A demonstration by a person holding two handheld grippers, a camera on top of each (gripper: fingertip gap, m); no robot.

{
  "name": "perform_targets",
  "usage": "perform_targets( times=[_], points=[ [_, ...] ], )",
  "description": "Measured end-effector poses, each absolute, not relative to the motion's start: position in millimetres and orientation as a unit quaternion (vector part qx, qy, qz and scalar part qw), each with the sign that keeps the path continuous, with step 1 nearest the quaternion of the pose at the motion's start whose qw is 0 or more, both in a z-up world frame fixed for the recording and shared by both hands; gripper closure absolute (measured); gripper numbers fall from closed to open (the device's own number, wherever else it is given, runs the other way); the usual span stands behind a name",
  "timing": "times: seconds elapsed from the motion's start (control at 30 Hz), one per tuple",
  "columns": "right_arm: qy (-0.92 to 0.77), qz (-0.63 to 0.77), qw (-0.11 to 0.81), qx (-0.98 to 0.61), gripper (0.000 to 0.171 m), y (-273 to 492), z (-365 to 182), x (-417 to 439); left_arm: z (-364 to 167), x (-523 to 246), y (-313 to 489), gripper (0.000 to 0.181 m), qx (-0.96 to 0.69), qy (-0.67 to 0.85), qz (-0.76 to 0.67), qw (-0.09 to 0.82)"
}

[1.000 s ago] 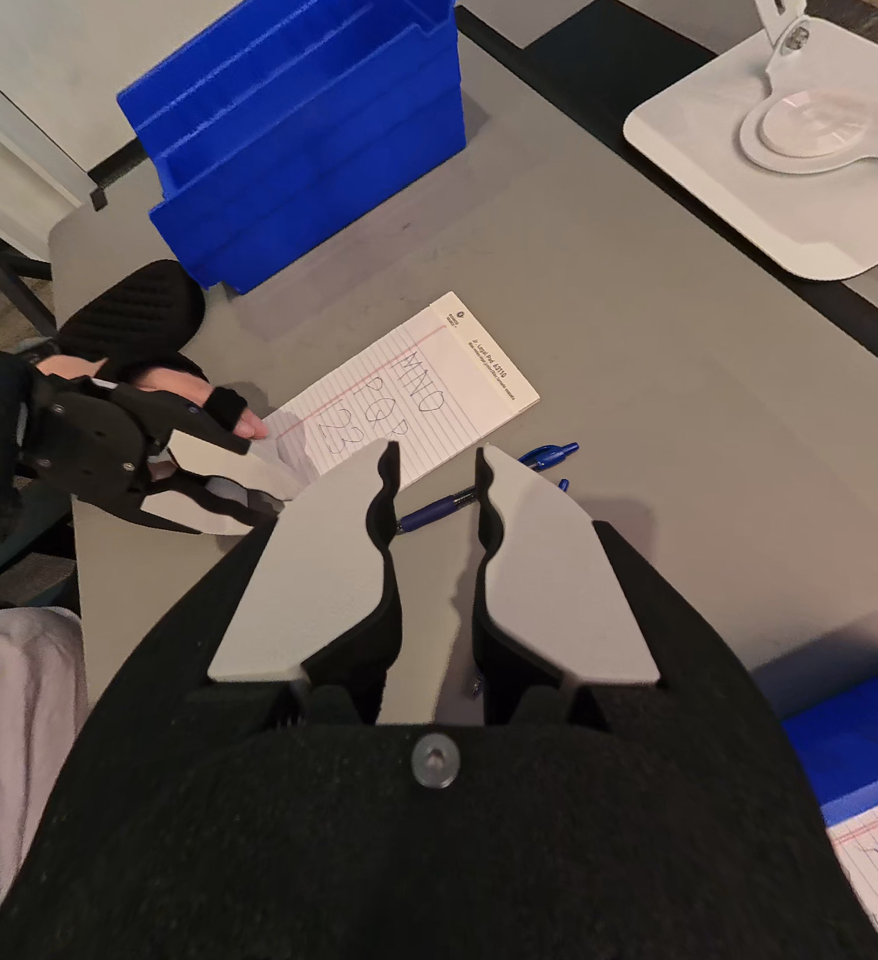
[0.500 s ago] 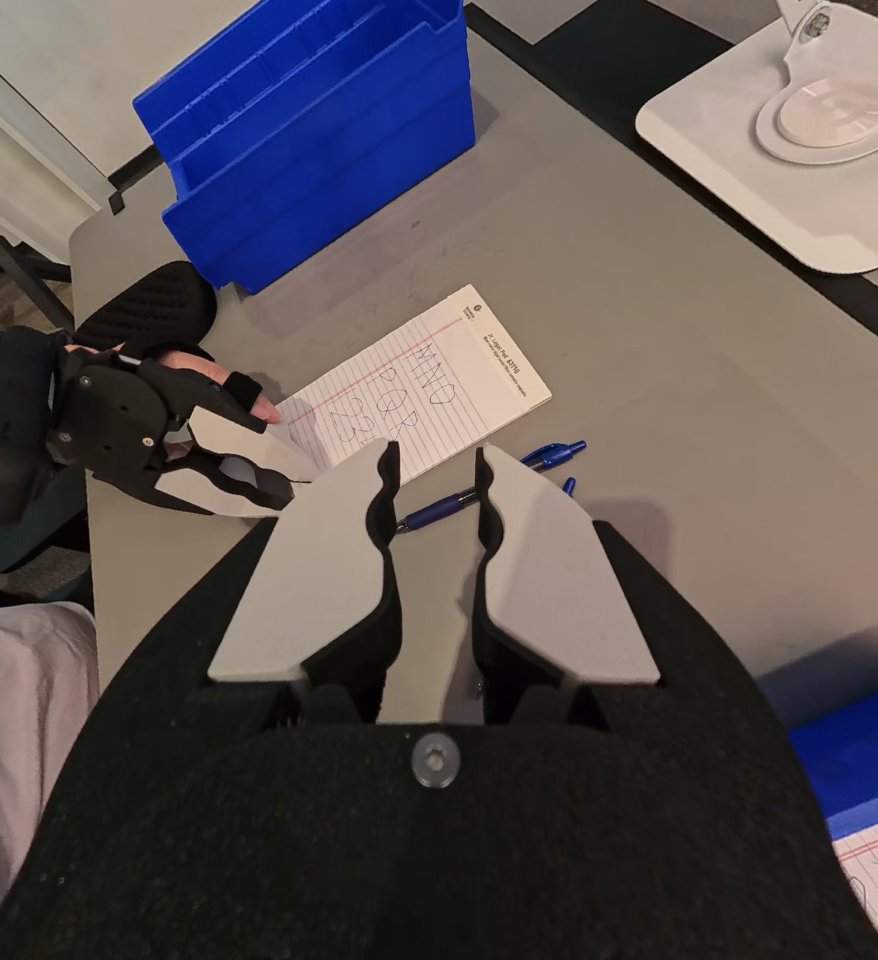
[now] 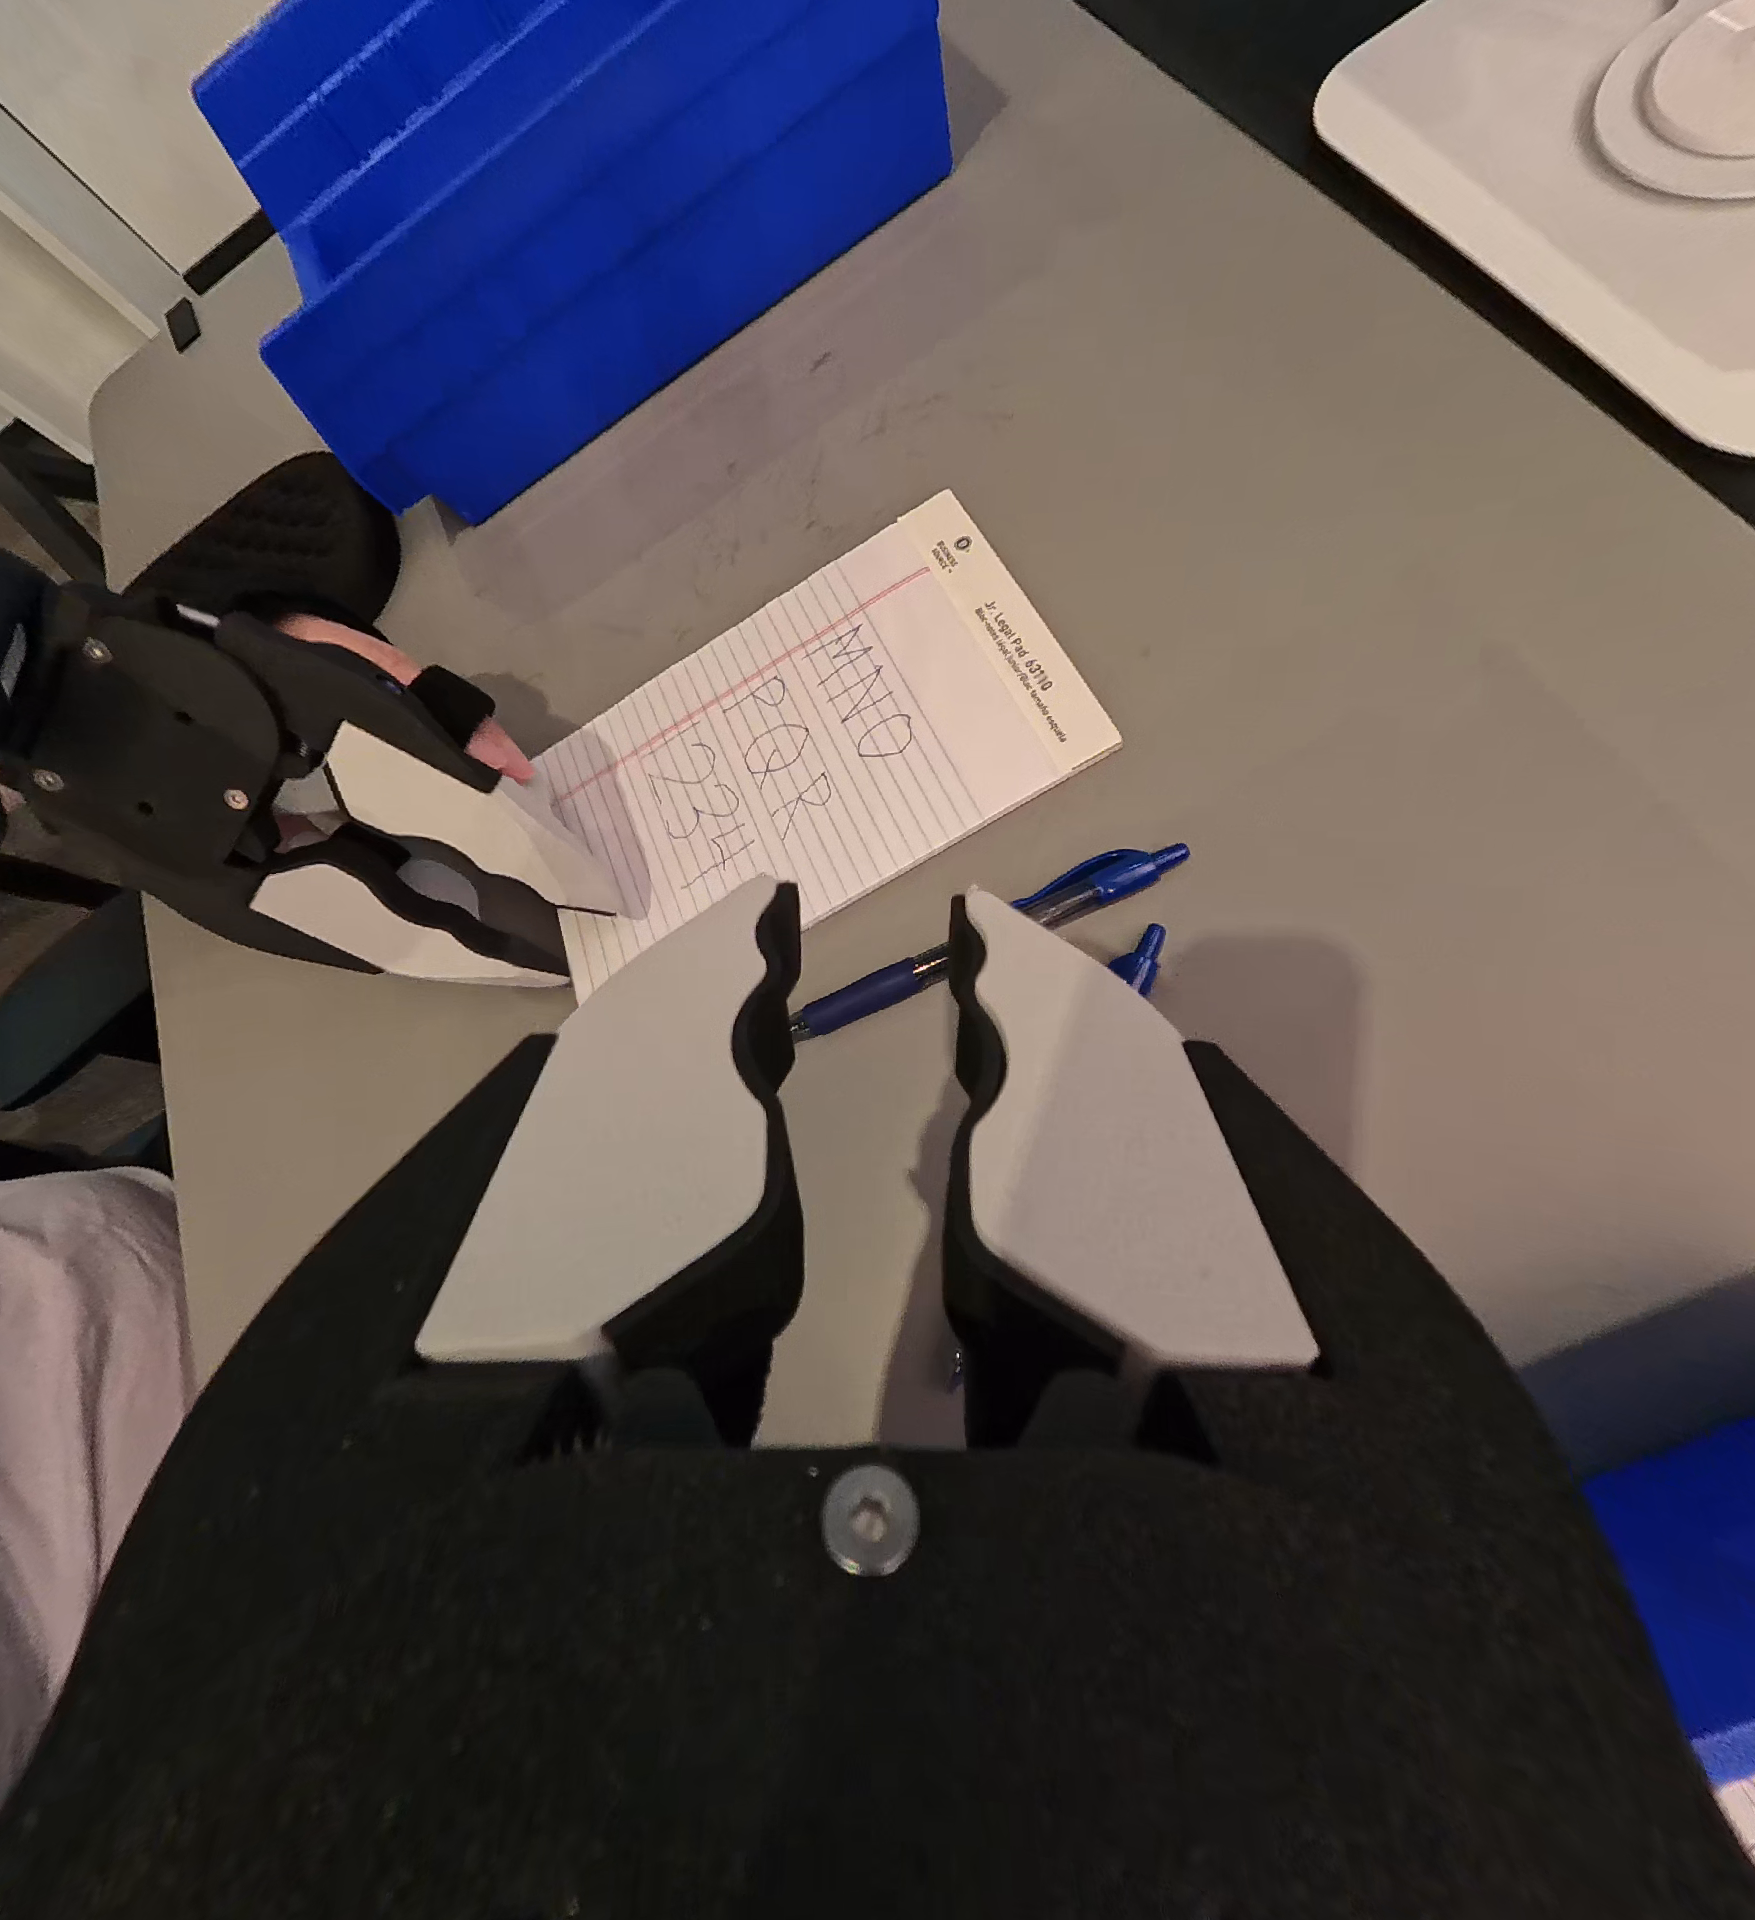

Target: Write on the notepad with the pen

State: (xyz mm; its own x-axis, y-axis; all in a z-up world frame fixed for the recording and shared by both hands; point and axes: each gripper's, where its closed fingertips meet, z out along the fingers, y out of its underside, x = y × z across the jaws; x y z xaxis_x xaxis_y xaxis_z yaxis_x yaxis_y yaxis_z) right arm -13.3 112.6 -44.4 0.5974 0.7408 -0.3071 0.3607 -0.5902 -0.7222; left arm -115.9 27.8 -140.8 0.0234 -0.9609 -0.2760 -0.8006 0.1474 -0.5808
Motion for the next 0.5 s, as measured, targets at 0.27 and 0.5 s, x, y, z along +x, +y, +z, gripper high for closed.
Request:
perform_targets(
  times=[0.27,0.5],
  points=[
    [-0.360,0.322,0.273,-0.832,0.145,100.9,-54.6,-28.1,-134.9,-119.4,33.3,0.155,-0.662,0.658,-0.166,0.317],
    [-0.501,0.387,0.127,-0.763,0.149,37.2,-84.0,-55.0,-136.1,-121.8,35.1,0.156,-0.672,0.644,-0.187,0.313]
  ],
)
